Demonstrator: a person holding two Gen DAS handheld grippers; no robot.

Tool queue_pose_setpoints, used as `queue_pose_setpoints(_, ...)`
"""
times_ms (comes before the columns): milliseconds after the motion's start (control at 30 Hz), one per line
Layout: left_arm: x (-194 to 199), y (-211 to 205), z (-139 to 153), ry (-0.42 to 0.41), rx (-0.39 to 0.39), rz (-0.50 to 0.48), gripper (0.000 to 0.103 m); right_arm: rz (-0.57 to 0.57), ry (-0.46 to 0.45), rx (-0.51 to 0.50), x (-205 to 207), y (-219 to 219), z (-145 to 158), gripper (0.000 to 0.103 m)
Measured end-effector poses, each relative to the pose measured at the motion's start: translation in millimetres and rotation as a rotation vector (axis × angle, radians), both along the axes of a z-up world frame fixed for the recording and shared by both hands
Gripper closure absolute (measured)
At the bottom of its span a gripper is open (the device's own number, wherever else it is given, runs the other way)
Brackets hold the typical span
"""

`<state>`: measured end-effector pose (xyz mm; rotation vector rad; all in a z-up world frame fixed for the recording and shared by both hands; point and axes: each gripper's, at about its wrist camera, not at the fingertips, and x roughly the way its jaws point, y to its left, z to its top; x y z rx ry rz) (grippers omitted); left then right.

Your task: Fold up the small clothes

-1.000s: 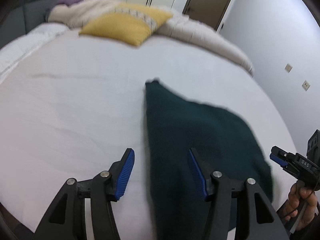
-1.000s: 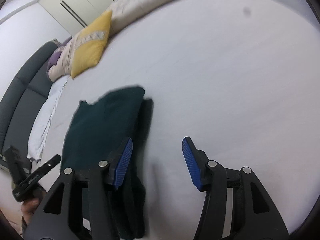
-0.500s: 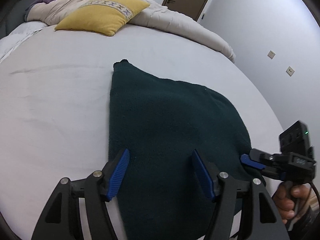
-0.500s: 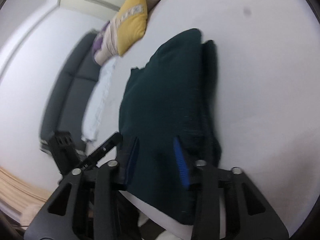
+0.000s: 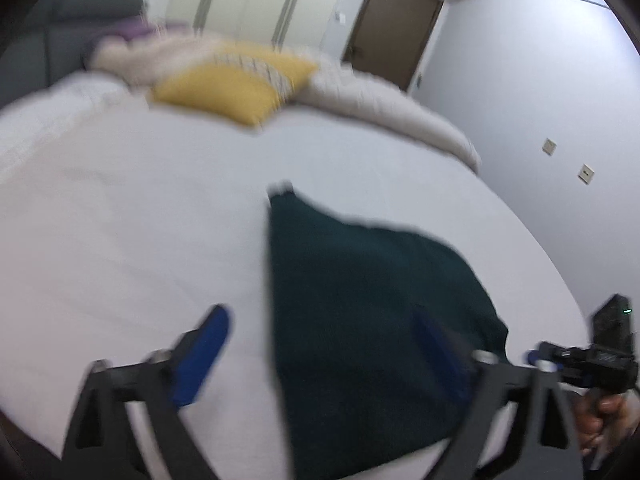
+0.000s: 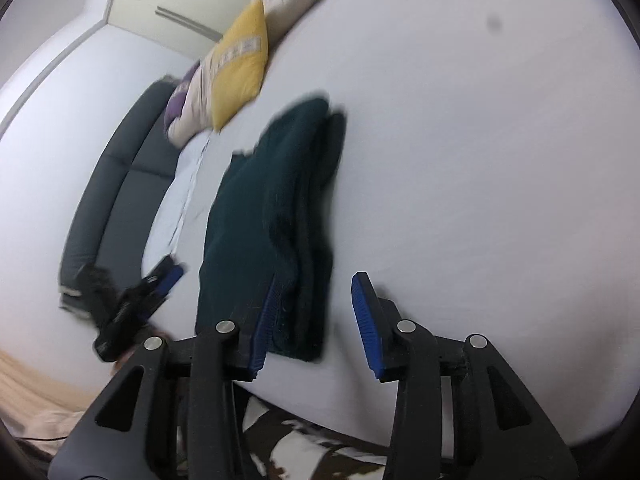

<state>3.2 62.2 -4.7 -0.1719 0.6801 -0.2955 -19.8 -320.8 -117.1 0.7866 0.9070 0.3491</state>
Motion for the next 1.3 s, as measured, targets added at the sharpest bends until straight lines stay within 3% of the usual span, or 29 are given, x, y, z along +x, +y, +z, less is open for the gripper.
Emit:
queue_pose_setpoints(100,-21.8,-5.7,32.3,-0.165,0.108,0.058,0.000,-0.092,-0.091,-0.127,-14.1,-7.5,35.3,0.052)
queue_pose_setpoints(167,-31.3,-9.5,48.6,-0.227,0.160,0.091,0.000,-0.127,-0.151,-0.204,-19.0,-8.8,59.0,0.049)
queue_pose_setpoints(300,-58.7,-14.4,80.1,-0.384,0.199,0.099,0.000,-0.256,-0.309,-0.386,-31.6,3.9,116.3,0.016)
queue_pose_setpoints(400,-74.5,-23.2,97.9,-0.457,0.254,0.084,0.000,-0.326,-0.445,-0.490,-44.5,20.7,151.4,0.000)
queue_pose_setpoints(533,-91.8,-35.2,114.2,-0.516,0.331,0.132,0.000,-0.422,-0.554,-0.661,-42.1,50.5,194.7,0.000)
queue_pose_setpoints(633,-89.4,-45.1,111.0,-0.414,0.407,0.129,0.000,-0.415,-0.607,-0.694,-46.6,62.5,211.1,0.000)
queue_pose_setpoints(833,-66.3,-45.5,84.8,-0.198,0.358,0.131,0.000,-0.340,-0.568,-0.679,-49.1,87.7,216.8,0.000)
queue_pose_setpoints(1033,-51.7,-47.5,42.8,-0.016,0.309,0.130,0.000,-0.254,-0.331,-0.709,-24.0,114.4,180.8,0.000)
queue_pose_setpoints(1167,-48.9,-47.7,21.4,0.048,0.295,0.124,0.000,-0.241,-0.213,-0.678,-0.1,117.7,139.7,0.000)
queue_pose_setpoints(1300,-47.4,-48.0,2.9,0.084,0.299,0.129,0.000,-0.222,-0.103,-0.717,15.0,121.8,101.8,0.000)
